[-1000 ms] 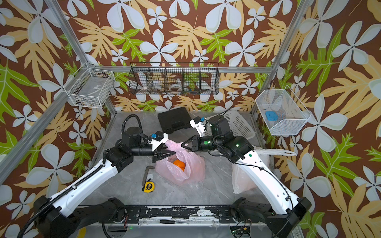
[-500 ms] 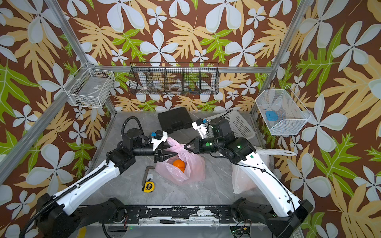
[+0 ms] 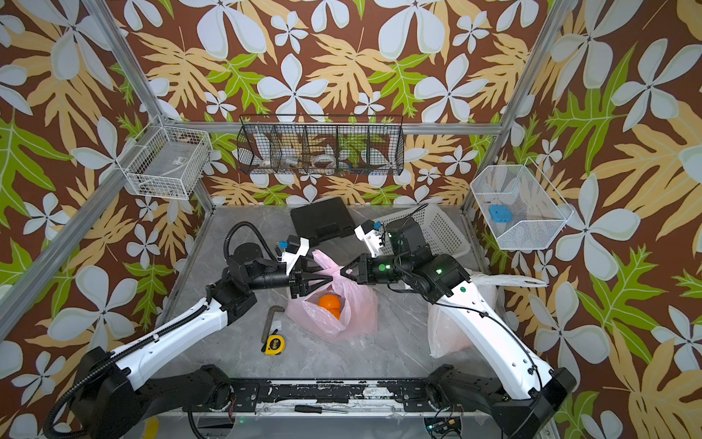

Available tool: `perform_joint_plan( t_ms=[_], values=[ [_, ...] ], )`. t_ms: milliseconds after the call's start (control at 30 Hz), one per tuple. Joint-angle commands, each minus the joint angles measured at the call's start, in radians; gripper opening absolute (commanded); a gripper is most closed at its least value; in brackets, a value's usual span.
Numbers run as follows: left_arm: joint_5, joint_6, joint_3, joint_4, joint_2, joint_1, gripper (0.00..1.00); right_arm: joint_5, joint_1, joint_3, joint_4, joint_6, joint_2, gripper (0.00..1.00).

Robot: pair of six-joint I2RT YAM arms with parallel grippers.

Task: Place the oranges into plastic bags & tie knots
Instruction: Tie the plastic bag at the center of the board.

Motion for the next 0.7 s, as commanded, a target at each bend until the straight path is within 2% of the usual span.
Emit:
perform_joint_plan(
  t_ms=[0,167,533,633,667],
  values=[
    [-0.014,-0.1,-0.007,0.149,0.005,-0.002,0.48,0.023,0.0,-0.006,-0.008,-0.017,0.003,0.0],
    [-0.049,-0.147,-0.003,0.189,0.026,-0.016,0.46,0.021,0.0,-0.026,0.006,-0.022,0.011,0.0],
    [-0.274,-0.201,0.063,0.101,0.082,-0.052,0.48,0.002,0.0,-0.066,0.051,-0.02,0.024,0.0],
    [-0.348,-0.187,0.12,0.004,0.104,-0.078,0.56,-0.001,0.0,-0.068,0.053,-0.02,0.023,0.0],
    [-0.373,-0.192,0.13,-0.014,0.11,-0.083,0.67,0.001,0.0,-0.068,0.055,-0.02,0.023,0.0]
  ],
)
